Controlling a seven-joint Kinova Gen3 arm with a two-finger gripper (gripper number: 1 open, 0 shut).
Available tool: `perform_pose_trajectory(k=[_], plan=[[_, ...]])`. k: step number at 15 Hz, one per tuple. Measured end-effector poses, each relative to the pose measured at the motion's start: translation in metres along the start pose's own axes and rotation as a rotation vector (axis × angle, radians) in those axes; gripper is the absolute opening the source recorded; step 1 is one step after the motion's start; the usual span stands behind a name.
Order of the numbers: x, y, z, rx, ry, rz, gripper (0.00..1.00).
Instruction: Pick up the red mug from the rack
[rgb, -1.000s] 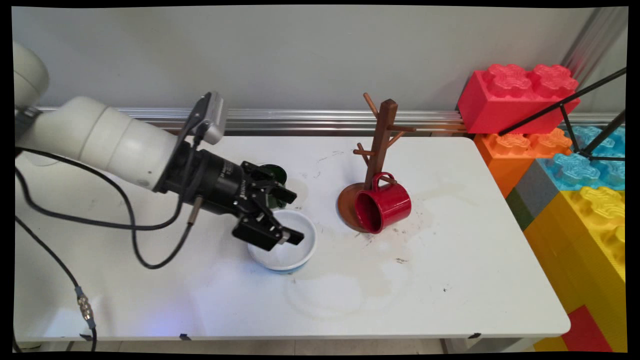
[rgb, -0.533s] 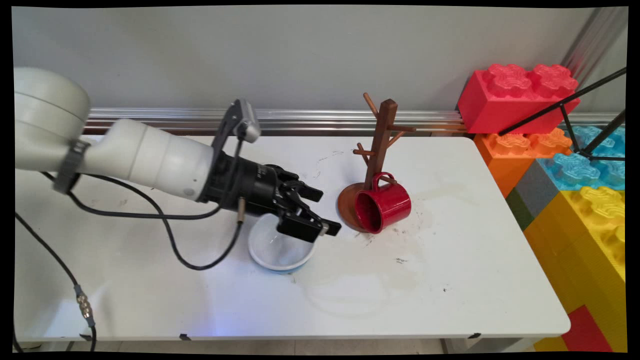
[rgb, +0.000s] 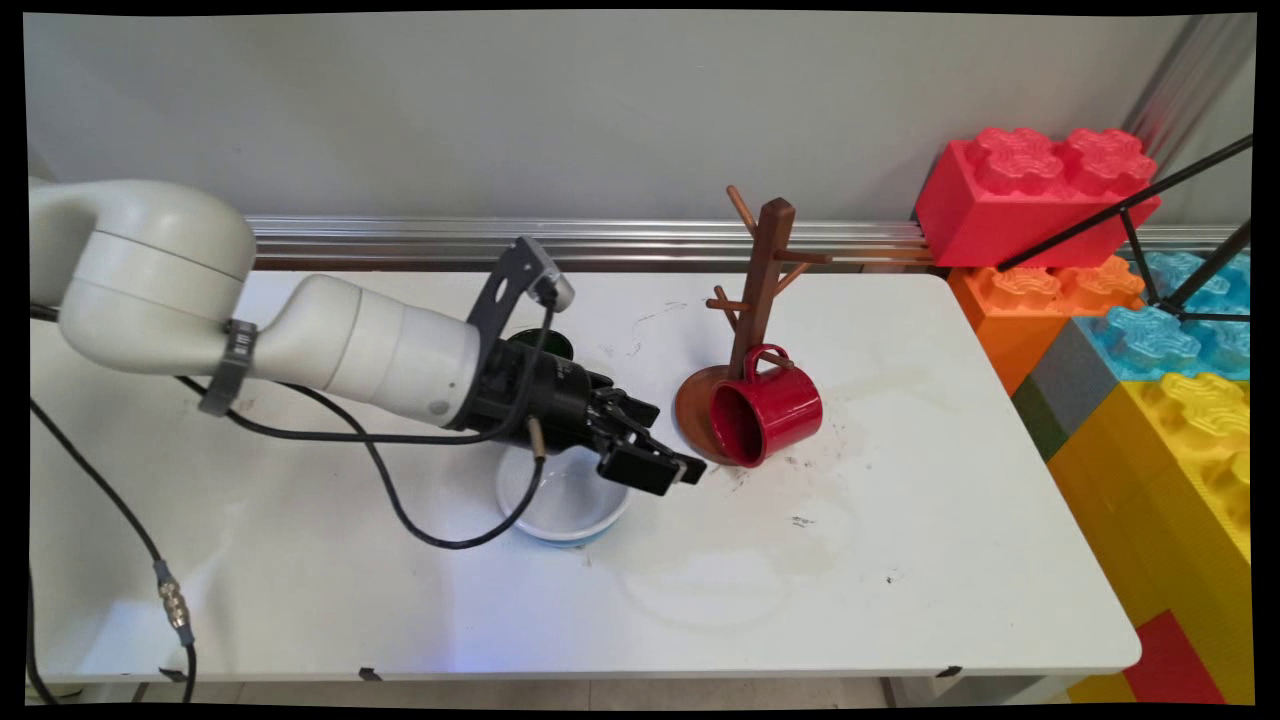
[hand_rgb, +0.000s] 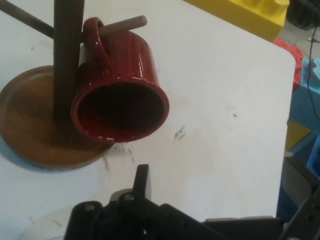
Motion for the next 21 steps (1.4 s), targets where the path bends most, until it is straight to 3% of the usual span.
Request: perform_pose_trajectory(k=[21], plan=[[0.002,0.018,0.071,0.079,0.061,-0.161,1.00]])
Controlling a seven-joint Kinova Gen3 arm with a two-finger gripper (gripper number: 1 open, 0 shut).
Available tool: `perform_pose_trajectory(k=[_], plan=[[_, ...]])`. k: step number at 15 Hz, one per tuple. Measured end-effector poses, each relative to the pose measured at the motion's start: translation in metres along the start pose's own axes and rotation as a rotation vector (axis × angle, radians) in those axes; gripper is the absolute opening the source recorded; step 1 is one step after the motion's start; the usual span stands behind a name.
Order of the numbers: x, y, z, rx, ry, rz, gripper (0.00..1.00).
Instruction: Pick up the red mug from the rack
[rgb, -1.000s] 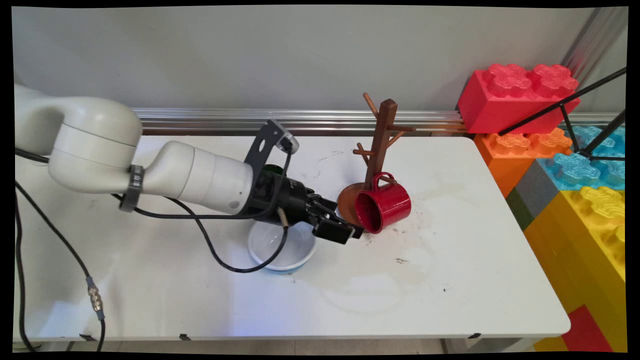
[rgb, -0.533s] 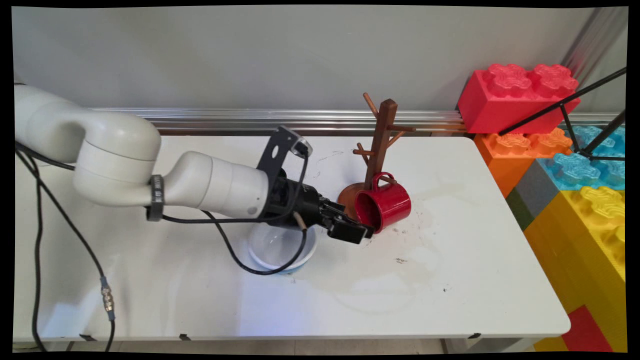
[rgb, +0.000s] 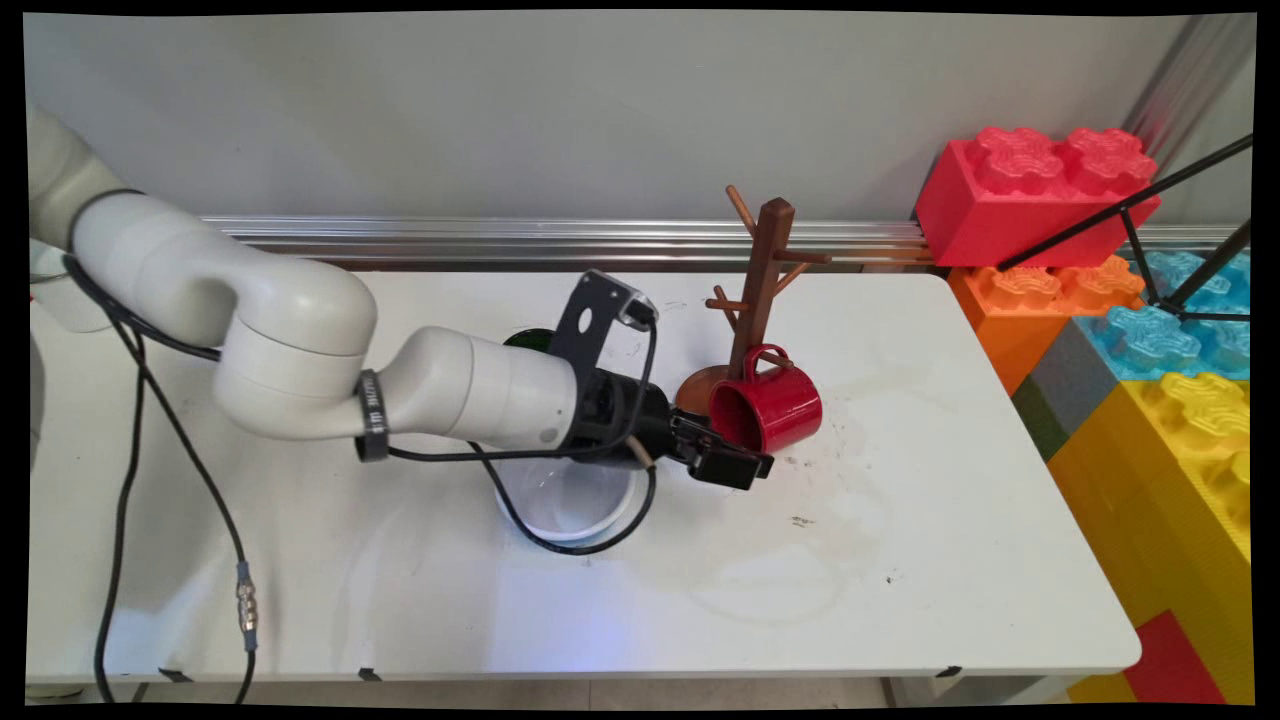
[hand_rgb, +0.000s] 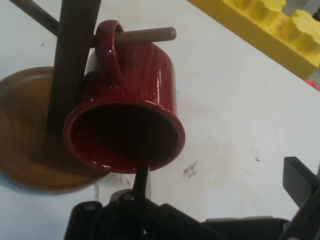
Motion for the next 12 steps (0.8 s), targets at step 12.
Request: perform_pose_trajectory(k=[12], plan=[[-0.001,0.001,0.040,0.016,0.036,-0.041,1.00]])
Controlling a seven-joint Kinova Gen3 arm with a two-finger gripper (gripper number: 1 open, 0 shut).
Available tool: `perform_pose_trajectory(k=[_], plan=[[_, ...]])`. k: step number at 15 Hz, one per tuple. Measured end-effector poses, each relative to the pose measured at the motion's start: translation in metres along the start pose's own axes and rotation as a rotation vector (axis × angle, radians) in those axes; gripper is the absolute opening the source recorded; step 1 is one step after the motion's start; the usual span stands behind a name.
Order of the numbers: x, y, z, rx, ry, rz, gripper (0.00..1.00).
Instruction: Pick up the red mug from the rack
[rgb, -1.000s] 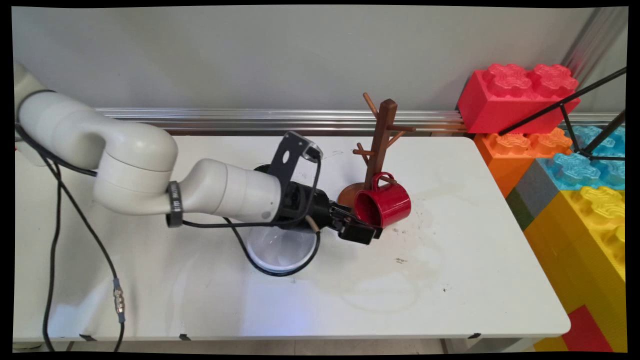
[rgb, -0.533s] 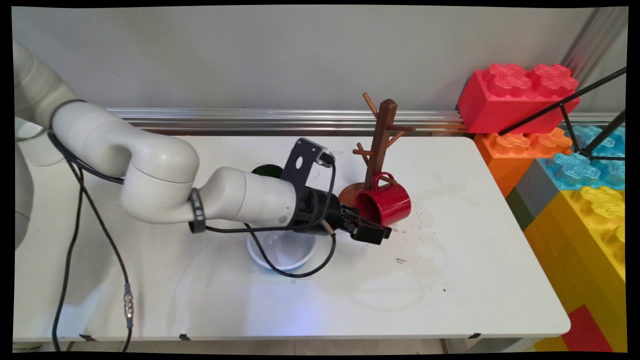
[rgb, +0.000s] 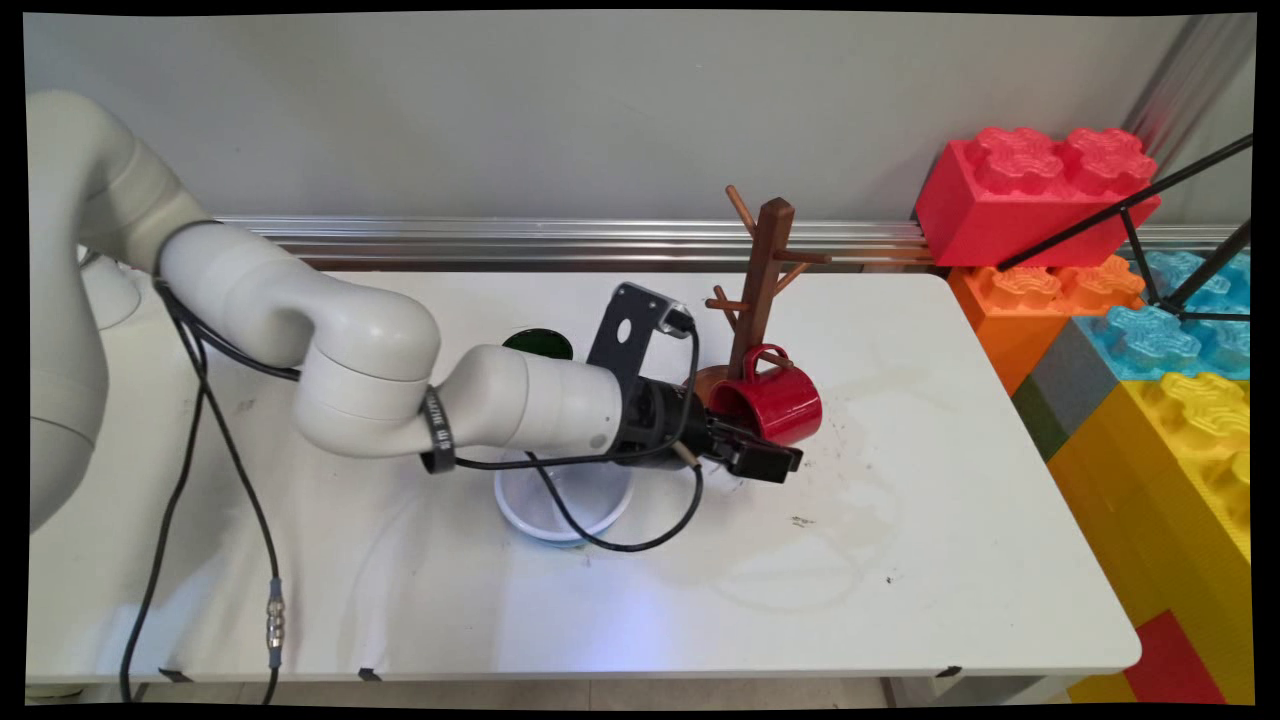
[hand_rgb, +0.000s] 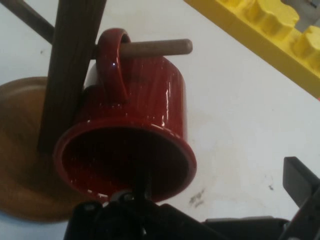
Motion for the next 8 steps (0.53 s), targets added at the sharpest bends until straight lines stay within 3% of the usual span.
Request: perform_pose_trajectory(k=[8], plan=[[0.001,0.000,0.021,0.006,0.026,-0.030,1.00]])
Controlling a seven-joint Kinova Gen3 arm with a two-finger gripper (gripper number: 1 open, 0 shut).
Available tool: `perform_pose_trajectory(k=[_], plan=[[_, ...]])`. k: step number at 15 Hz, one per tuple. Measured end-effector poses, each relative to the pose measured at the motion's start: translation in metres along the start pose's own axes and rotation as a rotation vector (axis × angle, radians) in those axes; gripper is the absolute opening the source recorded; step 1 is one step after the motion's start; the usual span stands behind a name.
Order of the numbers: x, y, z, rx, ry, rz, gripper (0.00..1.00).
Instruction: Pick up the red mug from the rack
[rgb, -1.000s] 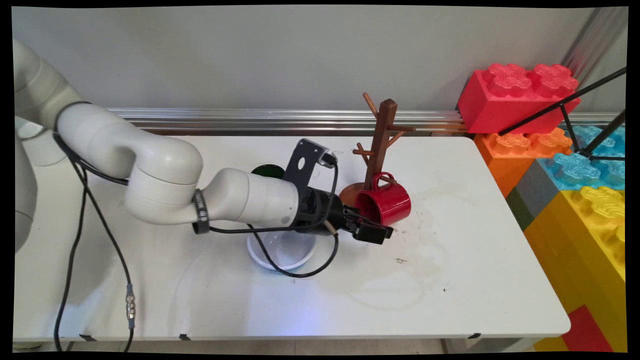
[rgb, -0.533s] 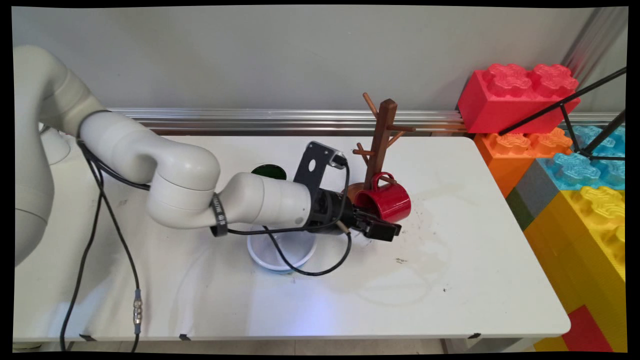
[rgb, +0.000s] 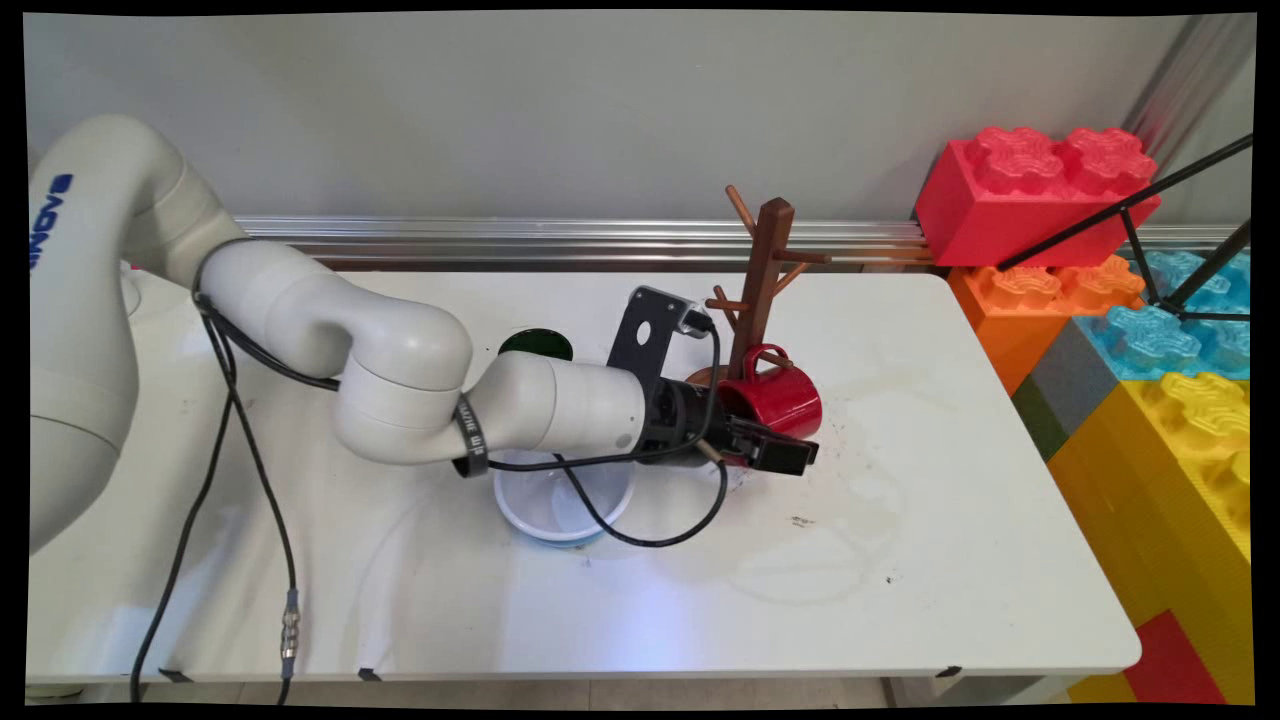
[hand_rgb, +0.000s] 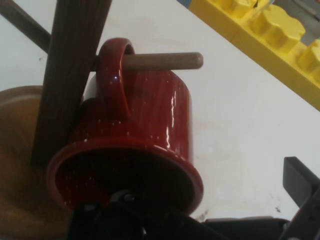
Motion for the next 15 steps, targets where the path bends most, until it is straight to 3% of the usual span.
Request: perform_pose_trajectory(k=[11,12,15], plan=[[0.001,0.000,0.015,0.008,0.016,-0.032,1.00],[0.001,0.000,0.016,0.008,0.016,-0.033,0.00],[0.002,0.000,0.017,0.009,0.014,-0.037,0.00]])
